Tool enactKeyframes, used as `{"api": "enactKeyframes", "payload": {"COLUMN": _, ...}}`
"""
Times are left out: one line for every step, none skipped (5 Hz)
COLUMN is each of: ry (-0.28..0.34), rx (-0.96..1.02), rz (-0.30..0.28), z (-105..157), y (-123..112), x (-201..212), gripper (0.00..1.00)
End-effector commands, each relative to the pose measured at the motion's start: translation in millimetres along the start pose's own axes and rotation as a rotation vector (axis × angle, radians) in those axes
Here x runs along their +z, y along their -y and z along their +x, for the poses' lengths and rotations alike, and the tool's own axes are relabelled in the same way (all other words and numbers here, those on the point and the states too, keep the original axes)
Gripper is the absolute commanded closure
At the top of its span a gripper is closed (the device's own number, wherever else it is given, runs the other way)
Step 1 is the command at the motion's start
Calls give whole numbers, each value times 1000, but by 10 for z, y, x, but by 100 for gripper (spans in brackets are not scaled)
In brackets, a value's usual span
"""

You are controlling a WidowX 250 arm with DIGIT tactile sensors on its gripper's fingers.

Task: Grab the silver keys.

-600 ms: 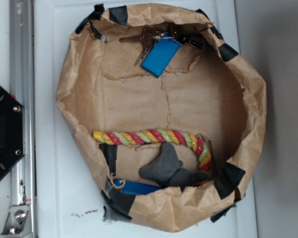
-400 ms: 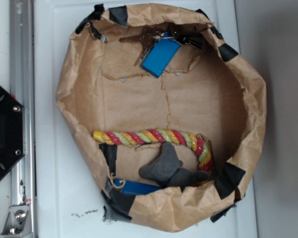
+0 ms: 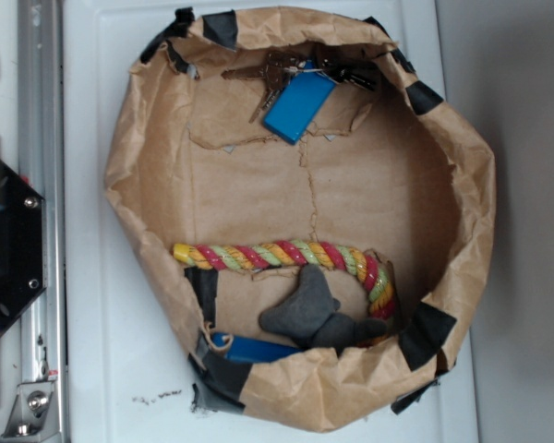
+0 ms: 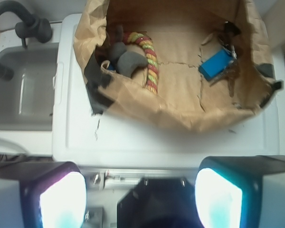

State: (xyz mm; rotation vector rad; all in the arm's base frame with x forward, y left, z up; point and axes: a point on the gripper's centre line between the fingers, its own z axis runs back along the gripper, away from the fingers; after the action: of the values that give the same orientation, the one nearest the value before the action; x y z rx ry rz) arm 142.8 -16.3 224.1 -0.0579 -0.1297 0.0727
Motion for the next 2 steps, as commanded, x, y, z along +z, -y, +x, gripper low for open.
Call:
{"api": "enactKeyframes", "payload": {"ry": 33, "rx": 9, "rz": -1, "z": 709, "y": -160, "x": -449, "gripper": 0}}
{"api": "enactKeyframes", "payload": {"ry": 104, "rx": -1, "rz": 42, "z": 957, "y": -194, "x": -682, "gripper": 0}}
